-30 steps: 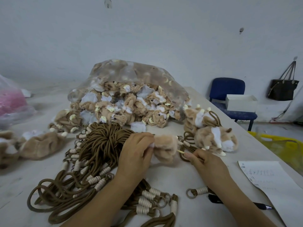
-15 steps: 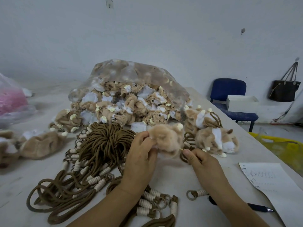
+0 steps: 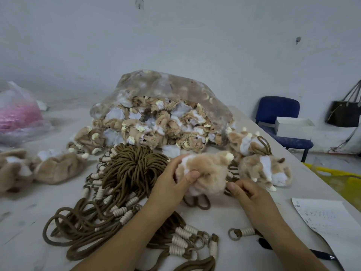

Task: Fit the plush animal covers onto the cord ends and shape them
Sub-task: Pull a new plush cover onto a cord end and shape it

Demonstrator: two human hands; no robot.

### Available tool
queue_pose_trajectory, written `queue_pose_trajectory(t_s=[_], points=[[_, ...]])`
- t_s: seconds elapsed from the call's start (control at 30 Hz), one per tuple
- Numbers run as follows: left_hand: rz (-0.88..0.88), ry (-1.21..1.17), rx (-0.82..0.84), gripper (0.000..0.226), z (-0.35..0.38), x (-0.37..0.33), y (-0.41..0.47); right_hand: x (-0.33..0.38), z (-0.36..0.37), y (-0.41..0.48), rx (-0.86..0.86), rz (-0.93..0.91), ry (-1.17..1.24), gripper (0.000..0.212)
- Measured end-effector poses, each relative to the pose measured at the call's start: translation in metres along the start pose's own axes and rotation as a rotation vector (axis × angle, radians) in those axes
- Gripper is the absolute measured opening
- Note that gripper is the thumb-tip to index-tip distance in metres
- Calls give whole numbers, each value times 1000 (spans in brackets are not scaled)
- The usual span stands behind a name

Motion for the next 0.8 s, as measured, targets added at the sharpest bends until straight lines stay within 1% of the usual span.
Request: queue_pose_trajectory(t_s=[0.03,0.07,0.13,0.2,0.27,0.33,0.4,0.53,0.6,0.67,0.73,0.77,0.8], points=[[5,12,0,24,0,-1,-1,0,0,0,3,-1,-2,38],[13,41,-9,21,1,-3,-1,0,-1,0,2,-3,-3,37],[23,95,-42,19,0,-5,-1,-2,-3,1,-1,1,-7,38],[23,129,-77,30,-2,-5,-1,-5,-7,2,-12,-1,-40,41],[25,165,-102,38,-4,-3,0,-8,-12,5,-26,-29,-109,38],[54,219,-97,38,-4,-4,-1,-9,-14,6,-29,-63,-147,35],[101,289,-88,38,-3,-6,-1,-8,-13,6,-21,-79,-129,36],[205,412,-39,43,0,-7,-3,-5,-13,5,-2,-122,-141,40],[203,450,-4,39,2,-7,-3,-3,-12,4,-7,-125,-131,41],[171,416,32,38,4,-5,-3,-2,-8,1,-8,-80,-60,41],[193,367,70,40,10,0,-4,-1,0,-2,9,-6,10,39],[198,358,95,46,14,2,-6,-1,3,-3,16,25,36,36],[197,359,122,57,18,2,-8,-1,6,-3,19,51,56,34]])
Point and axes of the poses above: each hand's wrist, its own y-axis towards the middle knuckle, its own z-axis out of the palm, x = y × z, the point moved 2 cm from there along y, towards the middle knuckle, and after that the axes turned 3 degrees about y, right-handed, at the moved point
